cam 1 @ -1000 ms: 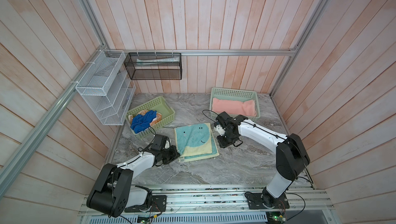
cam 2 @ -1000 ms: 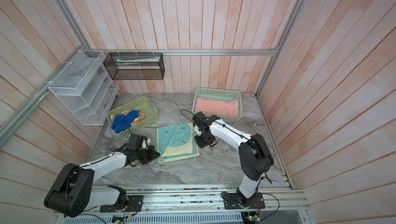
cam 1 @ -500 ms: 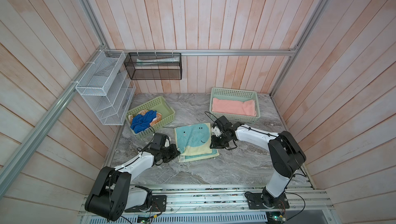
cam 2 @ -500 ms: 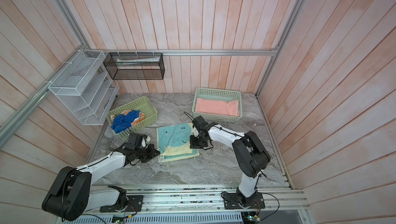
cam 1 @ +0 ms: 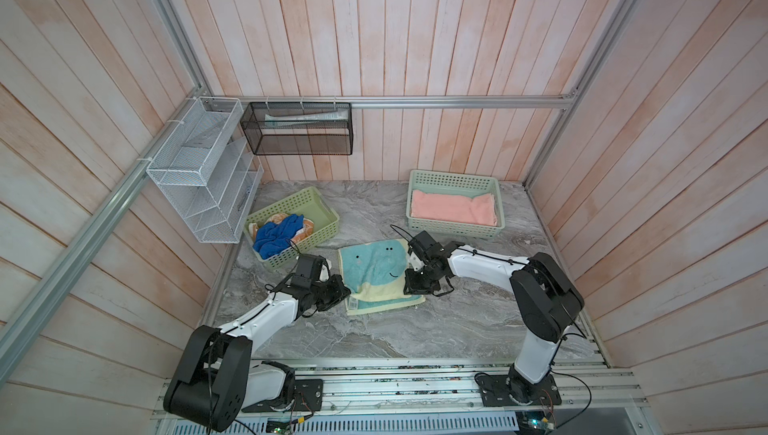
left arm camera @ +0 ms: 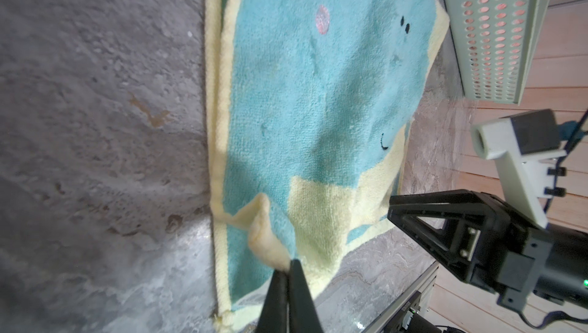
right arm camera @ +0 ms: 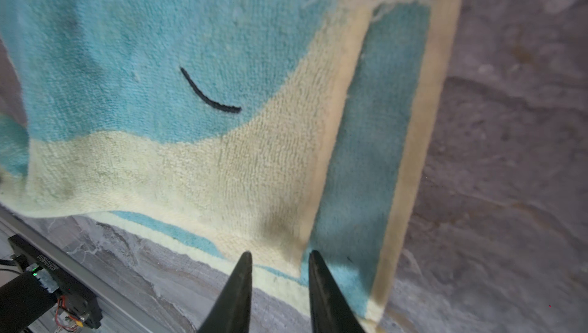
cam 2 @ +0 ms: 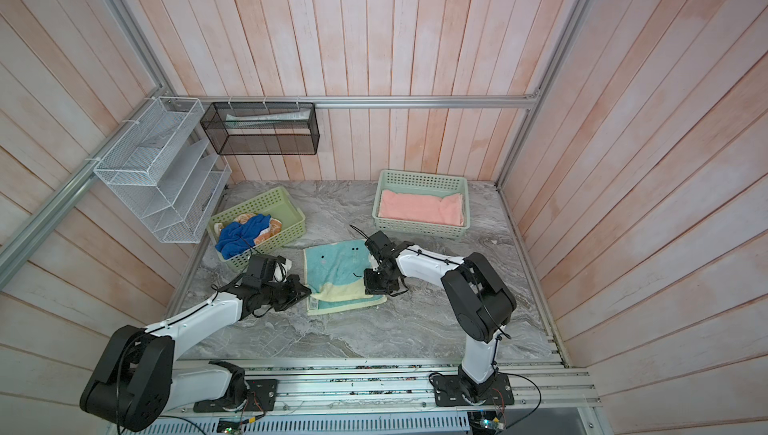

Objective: Fold and stack the towels

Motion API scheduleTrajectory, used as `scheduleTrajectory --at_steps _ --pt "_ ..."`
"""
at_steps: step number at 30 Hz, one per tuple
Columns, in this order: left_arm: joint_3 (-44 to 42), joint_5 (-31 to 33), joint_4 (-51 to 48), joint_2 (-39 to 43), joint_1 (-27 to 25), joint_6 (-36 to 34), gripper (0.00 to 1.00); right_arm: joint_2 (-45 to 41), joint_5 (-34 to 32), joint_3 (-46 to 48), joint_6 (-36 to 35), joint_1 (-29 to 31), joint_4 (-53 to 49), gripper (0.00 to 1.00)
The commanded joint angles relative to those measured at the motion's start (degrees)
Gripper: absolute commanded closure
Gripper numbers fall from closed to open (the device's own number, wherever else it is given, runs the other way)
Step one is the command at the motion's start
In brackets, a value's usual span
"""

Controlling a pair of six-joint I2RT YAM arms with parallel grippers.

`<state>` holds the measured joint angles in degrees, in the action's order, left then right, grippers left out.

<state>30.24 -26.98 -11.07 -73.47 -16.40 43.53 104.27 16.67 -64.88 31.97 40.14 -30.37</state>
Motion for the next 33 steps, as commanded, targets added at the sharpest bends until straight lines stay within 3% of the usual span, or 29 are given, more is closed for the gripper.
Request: scheduleTrajectory --at_steps 1,3,7,10,25,33 --pt "0.9 0.2 -0.4 0.7 0.0 -1.0 0.96 1.7 -1.1 -0.5 0.5 0.6 -1.1 0.68" --pt "1.2 0.2 -0.6 0.6 0.0 -1.1 0.96 2.2 -0.7 -0.9 0.2 0.8 -0.9 0.71" --pt "2.4 0.2 -1.5 0.8 0.0 -1.4 0.96 1.9 -1.0 -2.1 -0.1 1.0 -1.4 0.91" --pt "3.4 0.6 -2.6 1.3 0.0 -2.3 0.97 1.1 -3.1 -3.9 -0.9 1.0 -3.8 1.00" --pt "7.7 6.1 -11.0 5.2 -3.4 -6.4 1.00 -5.5 -4.9 -7.0 -3.0 0.7 -12.7 1.00" --pt "5.6 6.4 -8.0 3.5 -6.4 -4.1 1.00 -4.7 -1.0 -1.5 -2.8 0.5 -8.3 0.96"
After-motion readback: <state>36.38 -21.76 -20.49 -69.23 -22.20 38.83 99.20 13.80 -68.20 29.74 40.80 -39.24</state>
